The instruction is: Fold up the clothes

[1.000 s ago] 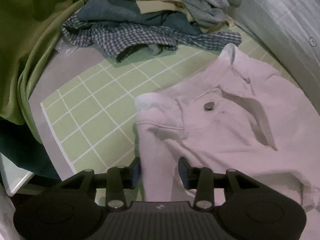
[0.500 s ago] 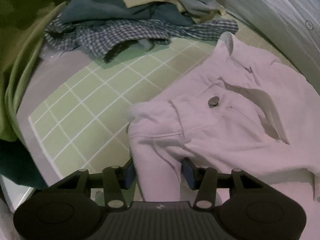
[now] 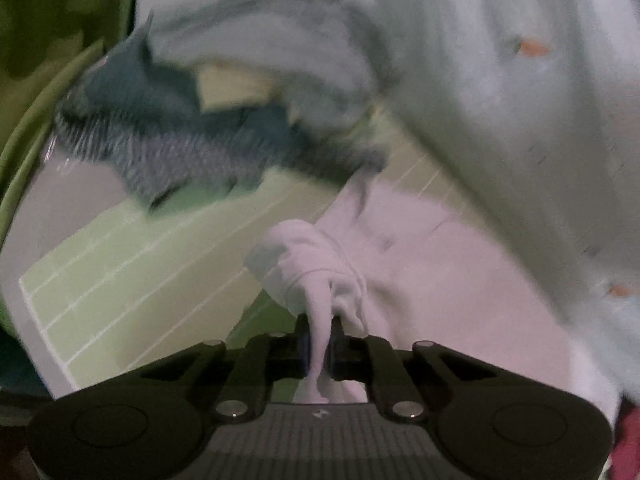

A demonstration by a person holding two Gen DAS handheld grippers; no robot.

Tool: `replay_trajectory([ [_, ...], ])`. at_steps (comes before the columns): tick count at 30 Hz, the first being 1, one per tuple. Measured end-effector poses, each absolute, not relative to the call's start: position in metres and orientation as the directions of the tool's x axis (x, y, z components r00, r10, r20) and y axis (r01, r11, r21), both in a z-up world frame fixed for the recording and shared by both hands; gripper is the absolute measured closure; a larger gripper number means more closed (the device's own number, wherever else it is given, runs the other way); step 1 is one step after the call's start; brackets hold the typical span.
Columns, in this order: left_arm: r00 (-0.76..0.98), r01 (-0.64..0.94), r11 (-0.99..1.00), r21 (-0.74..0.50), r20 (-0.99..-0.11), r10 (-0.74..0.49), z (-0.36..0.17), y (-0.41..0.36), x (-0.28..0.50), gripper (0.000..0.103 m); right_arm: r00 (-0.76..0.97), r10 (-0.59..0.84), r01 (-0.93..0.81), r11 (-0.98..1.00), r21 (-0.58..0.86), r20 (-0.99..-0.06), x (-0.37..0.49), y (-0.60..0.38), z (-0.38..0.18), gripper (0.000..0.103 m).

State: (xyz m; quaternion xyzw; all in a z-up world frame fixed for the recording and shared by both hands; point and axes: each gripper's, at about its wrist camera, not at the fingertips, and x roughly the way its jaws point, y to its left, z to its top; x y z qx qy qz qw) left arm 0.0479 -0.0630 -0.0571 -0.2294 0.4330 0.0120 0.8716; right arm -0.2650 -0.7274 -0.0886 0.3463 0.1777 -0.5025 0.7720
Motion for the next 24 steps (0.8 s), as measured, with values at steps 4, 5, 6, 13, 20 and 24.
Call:
replay_trajectory([
  [4, 0.71, -0.19, 0.858, -0.477, -0.671, -0.216, -0.013, -0.063, 0.049, 0.096, 0.526, -0.701, 0.831, 0.303, 0.467, -0.482, -0.262, -0.723, -0.04, 0.101],
  [5, 0.734, -0.18, 0.849, -0.496, -0.643, -0.22, -0.002, -0.063, 0.047, 0.096, 0.546, -0.712, 0.812, 0.322, 0.486, -0.442, -0.262, -0.72, -0.027, 0.101],
  [6, 0.753, -0.176, 0.844, -0.507, -0.621, -0.216, 0.009, -0.062, 0.043, 0.096, 0.556, -0.723, 0.803, 0.342, 0.488, -0.409, -0.263, -0.718, -0.015, 0.101],
  [13, 0.839, -0.225, 0.811, -0.54, -0.531, -0.121, 0.068, -0.041, -0.01, 0.096, 0.604, -0.766, 0.744, 0.442, 0.502, -0.221, -0.283, -0.703, 0.057, 0.102],
  [20, 0.775, -0.344, 0.846, -0.408, -0.631, 0.011, 0.043, -0.05, 0.006, 0.096, 0.613, -0.73, 0.771, 0.469, 0.43, -0.303, -0.234, -0.71, 0.029, 0.102],
  [24, 0.705, -0.417, 0.799, -0.434, -0.709, -0.017, -0.002, -0.059, 0.031, 0.096, 0.617, -0.684, 0.762, 0.394, 0.515, -0.389, -0.202, -0.724, -0.003, 0.102],
])
